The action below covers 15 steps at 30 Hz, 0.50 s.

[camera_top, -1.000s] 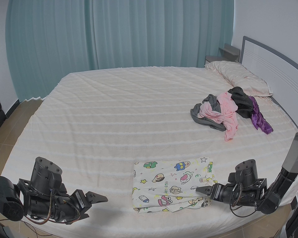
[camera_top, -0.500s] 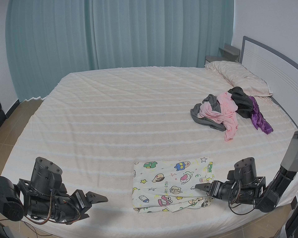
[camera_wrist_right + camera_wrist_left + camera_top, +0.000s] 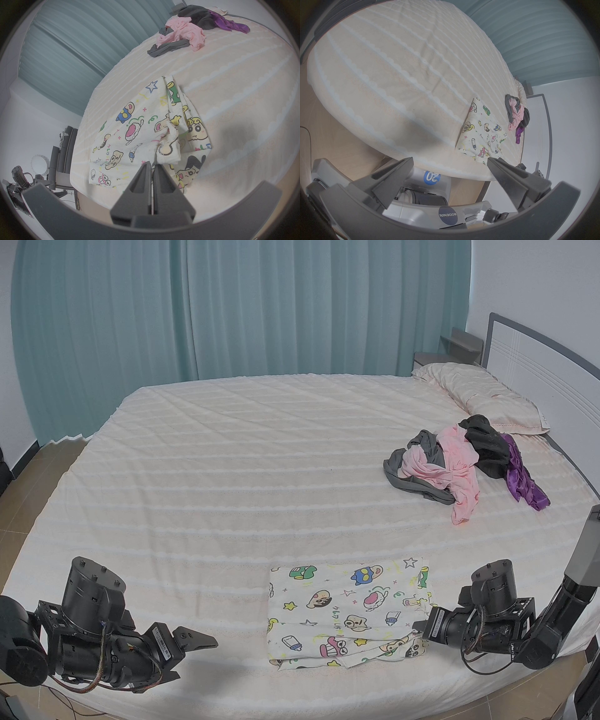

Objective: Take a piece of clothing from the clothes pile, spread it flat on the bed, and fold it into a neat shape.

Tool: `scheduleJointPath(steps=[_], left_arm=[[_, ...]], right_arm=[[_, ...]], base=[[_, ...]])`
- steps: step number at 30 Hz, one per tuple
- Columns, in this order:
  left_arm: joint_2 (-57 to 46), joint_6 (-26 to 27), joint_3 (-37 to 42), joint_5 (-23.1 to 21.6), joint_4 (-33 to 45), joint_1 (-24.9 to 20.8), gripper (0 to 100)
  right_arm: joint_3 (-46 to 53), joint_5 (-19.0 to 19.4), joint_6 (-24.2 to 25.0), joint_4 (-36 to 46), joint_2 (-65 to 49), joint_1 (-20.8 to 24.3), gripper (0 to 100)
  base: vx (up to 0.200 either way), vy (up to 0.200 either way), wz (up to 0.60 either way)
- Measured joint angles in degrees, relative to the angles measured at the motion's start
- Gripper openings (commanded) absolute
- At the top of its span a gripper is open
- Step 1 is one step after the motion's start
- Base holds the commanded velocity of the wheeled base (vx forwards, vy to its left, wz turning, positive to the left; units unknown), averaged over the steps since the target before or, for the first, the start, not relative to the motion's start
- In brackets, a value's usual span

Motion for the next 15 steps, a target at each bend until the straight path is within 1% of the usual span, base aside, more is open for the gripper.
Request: scheduleJointPath(steps=[6, 10, 11, 15], left_arm=[[0.1, 0.0, 0.0, 0.0, 0.0, 0.0, 100], [0.1, -0.1, 0.0, 0.0, 0.0, 0.0, 100], [0.1, -0.1, 0.0, 0.0, 0.0, 0.0, 100], [0.1, -0.1, 0.0, 0.0, 0.0, 0.0, 100]], right_arm=[[1.9, -0.2, -0.3, 0.6, -1.4, 0.0, 0], [2.8, -0.3, -0.9, 3.5, -2.7, 0.1, 0], [3.0, -0.4, -1.4, 5.7, -3.6, 0.1, 0], [3.0, -0.5, -1.9, 7.2, -5.0, 0.1, 0]], base=[[0.000, 0.000, 0.00], [0.000, 0.000, 0.00], [0.000, 0.000, 0.00], [0.000, 0.000, 0.00]])
